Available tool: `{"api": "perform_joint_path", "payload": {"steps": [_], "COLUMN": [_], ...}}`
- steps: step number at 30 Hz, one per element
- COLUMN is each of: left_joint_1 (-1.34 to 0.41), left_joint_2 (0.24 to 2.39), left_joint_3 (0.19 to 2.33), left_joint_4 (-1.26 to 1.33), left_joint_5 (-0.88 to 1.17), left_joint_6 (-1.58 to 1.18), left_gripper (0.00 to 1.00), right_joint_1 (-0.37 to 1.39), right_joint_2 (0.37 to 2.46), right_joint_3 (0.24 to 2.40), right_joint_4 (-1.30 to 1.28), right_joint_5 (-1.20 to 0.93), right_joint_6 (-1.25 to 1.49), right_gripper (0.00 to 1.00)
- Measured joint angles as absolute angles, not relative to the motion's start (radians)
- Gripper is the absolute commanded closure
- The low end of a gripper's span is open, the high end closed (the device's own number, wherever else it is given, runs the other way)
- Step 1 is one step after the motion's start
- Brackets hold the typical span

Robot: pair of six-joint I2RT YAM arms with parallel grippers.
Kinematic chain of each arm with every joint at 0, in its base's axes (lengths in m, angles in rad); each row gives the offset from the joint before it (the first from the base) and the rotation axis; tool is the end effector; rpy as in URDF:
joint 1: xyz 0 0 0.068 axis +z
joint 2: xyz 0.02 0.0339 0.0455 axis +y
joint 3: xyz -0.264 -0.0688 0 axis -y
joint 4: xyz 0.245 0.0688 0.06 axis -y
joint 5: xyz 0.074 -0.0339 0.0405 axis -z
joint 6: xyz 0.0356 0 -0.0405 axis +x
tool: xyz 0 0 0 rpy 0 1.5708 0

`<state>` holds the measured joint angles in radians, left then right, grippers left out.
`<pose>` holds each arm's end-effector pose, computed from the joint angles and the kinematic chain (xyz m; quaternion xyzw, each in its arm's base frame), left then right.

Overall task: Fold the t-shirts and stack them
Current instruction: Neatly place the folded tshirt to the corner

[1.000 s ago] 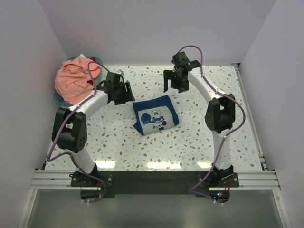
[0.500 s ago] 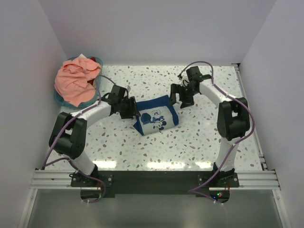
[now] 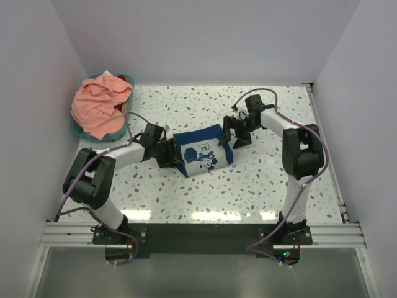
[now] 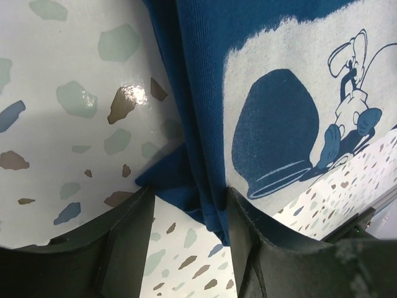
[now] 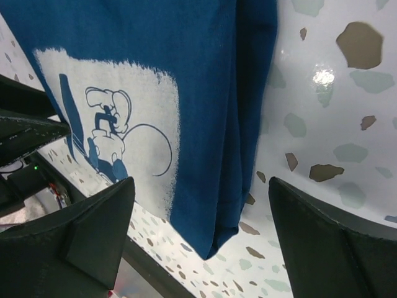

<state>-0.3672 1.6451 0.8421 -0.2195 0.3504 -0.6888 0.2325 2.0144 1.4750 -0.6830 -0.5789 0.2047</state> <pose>0.2839 -0.1223 0.1505 -0.1052 0.9432 -0.2793 0.1457 0.3943 0.1134 0.1800 -0.0626 0.9431 0.3104 0.1012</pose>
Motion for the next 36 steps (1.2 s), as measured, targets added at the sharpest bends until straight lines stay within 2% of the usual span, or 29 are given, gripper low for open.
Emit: {"api": "perform_joint_path", "payload": {"steps": [12,19,22,23,29,30,31,32,34,36], "left_joint_1": [-0.368,-0.370,-0.376,-0.379,-0.393,-0.396,-0.398,-0.400,-0.404,-0.408], "left_joint_2": [1.650,1.672,1.679,1.682,1.702,1.706,1.711,1.716,1.723,1.724], "left_joint_3": [0.805,0.802,0.802,0.802,0.805,0.808,0.812,0.815,0.825,0.835], "left_joint_4": [-0.144,-0.096,-0.080,-0.073,-0.034,-0.030,-0.026,-0.022,-0.019,-0.021], "left_joint_5": [0.373,0.398,0.402,0.406,0.422,0.425,0.428,0.430,0.435,0.440], "left_joint_6": [-0.698,-0.706,-0.714,-0.715,-0.722,-0.723,-0.722,-0.723,-0.723,-0.723], "left_gripper": [0.53,0.56,0.56,0.56,0.56,0.56,0.54,0.53,0.46,0.43], "right_joint_1": [0.230,0.229,0.229,0.229,0.237,0.240,0.243,0.245,0.250,0.252], "right_joint_2": [2.032,2.055,2.067,2.071,2.095,2.098,2.101,2.104,2.108,2.108], "right_joint_3": [1.387,1.381,1.381,1.381,1.378,1.376,1.375,1.374,1.371,1.370], "right_joint_4": [-0.628,-0.570,-0.555,-0.551,-0.530,-0.528,-0.527,-0.525,-0.526,-0.528], "right_joint_5": [-0.648,-0.709,-0.728,-0.734,-0.749,-0.751,-0.751,-0.751,-0.748,-0.743], "right_joint_6": [0.198,0.226,0.233,0.235,0.241,0.242,0.242,0.239,0.241,0.241], "right_gripper": [0.12,0.23,0.31,0.37,0.59,0.64,0.74,0.81,0.93,1.00]}}
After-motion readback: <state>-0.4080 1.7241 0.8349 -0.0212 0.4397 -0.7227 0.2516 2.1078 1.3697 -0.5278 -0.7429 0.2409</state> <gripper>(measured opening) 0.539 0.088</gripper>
